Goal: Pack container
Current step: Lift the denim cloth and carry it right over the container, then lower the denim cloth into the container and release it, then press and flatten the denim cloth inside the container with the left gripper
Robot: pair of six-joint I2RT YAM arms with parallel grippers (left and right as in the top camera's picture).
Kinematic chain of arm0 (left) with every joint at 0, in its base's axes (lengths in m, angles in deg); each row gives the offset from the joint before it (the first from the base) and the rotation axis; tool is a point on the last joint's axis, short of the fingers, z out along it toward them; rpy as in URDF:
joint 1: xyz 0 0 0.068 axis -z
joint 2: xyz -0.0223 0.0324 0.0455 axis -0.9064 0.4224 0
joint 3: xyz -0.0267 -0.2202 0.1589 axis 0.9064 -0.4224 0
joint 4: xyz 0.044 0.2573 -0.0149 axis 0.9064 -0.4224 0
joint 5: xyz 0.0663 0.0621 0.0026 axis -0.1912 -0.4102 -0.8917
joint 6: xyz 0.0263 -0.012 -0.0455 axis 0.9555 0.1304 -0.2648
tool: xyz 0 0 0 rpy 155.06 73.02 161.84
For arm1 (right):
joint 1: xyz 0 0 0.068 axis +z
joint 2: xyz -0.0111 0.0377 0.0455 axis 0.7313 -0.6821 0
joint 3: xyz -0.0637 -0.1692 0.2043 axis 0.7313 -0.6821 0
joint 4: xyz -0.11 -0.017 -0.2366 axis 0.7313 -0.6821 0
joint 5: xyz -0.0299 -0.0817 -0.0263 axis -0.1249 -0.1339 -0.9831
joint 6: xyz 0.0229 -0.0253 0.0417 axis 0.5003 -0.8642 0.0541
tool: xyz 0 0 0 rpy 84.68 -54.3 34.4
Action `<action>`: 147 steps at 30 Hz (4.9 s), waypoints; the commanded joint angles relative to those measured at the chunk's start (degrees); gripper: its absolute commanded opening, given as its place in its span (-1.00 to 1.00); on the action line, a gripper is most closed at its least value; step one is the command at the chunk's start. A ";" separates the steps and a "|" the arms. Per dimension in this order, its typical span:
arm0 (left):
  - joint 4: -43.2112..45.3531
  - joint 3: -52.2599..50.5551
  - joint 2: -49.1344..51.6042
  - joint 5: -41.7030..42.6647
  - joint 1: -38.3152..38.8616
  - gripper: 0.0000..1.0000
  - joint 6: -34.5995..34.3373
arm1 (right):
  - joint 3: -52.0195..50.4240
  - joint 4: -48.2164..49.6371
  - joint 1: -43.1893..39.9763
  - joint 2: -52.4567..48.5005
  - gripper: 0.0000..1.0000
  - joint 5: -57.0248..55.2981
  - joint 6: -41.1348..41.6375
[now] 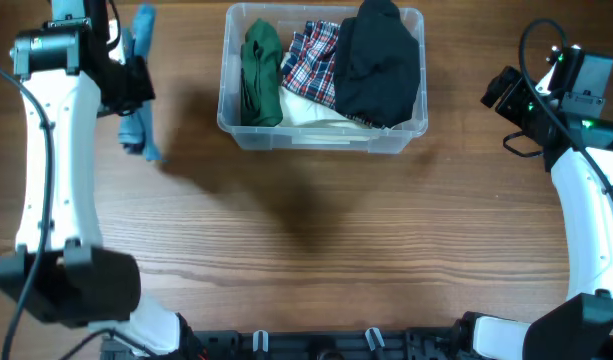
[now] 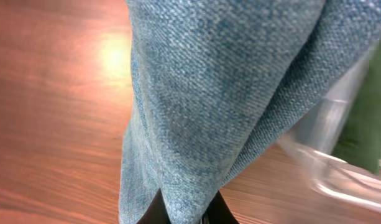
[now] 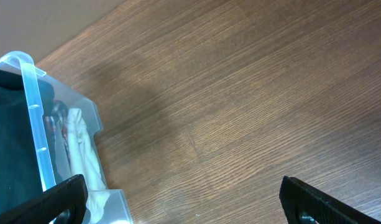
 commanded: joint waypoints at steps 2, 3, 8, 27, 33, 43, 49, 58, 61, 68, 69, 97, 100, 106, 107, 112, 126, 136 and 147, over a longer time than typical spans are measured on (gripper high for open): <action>2.27 2.54 -8.17 8.00 2.45 -0.92 -0.52 | -0.02 0.15 -0.02 -0.59 0.99 -1.20 0.70; 2.89 2.54 -9.29 10.45 2.86 -0.92 -0.52 | -0.02 0.15 -0.02 -0.59 0.99 -1.20 0.70; 7.43 2.54 -13.05 24.44 3.65 -0.92 -0.55 | -0.02 0.15 -0.02 -0.59 0.99 -1.20 0.72; 30.14 2.51 -8.28 45.53 18.25 -0.92 -8.09 | -0.02 0.15 -0.02 -0.59 0.99 -1.20 0.72; 36.24 2.51 -1.49 49.46 21.81 -0.92 -7.50 | -0.02 0.15 -0.02 -0.59 0.99 -1.20 0.70; 36.13 2.51 5.16 58.88 19.39 -0.92 -1.09 | -0.02 0.15 -0.02 -0.59 0.99 -1.20 0.74; 32.98 2.51 5.55 58.84 18.21 -0.92 1.75 | -0.02 0.15 -0.02 -0.59 0.99 -1.20 0.72; 30.08 2.51 7.10 58.62 18.18 -0.92 5.11 | -0.02 0.15 -0.02 -0.59 0.99 -1.20 0.72; 29.99 2.51 7.19 58.60 18.18 -0.92 5.99 | -0.02 0.15 -0.02 -0.59 0.99 -1.20 0.72; 29.83 2.51 8.87 55.76 18.18 -0.92 6.16 | -0.02 0.15 -0.02 -0.59 1.00 -1.20 0.70; 29.88 2.51 9.33 55.78 18.18 -0.92 6.16 | -0.02 0.15 -0.02 -0.59 0.99 -1.20 0.72; 26.95 2.51 15.58 30.99 13.33 -0.85 6.12 | -0.02 0.15 -0.02 -0.59 1.00 -1.20 0.72; 26.84 2.51 15.58 26.93 12.52 -0.73 6.14 | -0.02 0.15 -0.02 -0.59 1.00 -1.20 0.72; 27.04 2.51 15.58 20.37 12.20 -0.61 6.14 | -0.02 0.15 -0.02 -0.59 0.99 -1.20 0.72; 27.04 2.51 15.58 20.39 12.20 -0.60 6.14 | -0.02 0.15 -0.02 -0.59 1.00 -1.20 0.74; 27.02 2.51 15.54 20.39 12.24 -0.46 6.14 | -0.02 0.15 -0.02 -0.59 1.00 -1.20 0.72; 27.85 2.51 12.15 20.37 14.49 -0.07 6.16 | -0.02 0.15 -0.02 -0.59 1.00 -1.20 0.70; 38.07 2.51 11.85 5.84 19.08 -0.39 6.19 | -0.02 0.15 -0.02 -0.59 1.00 -1.20 0.70; 42.14 2.51 20.44 -0.20 20.94 -0.67 8.33 | -0.02 0.15 -0.02 -0.59 0.99 -1.20 0.72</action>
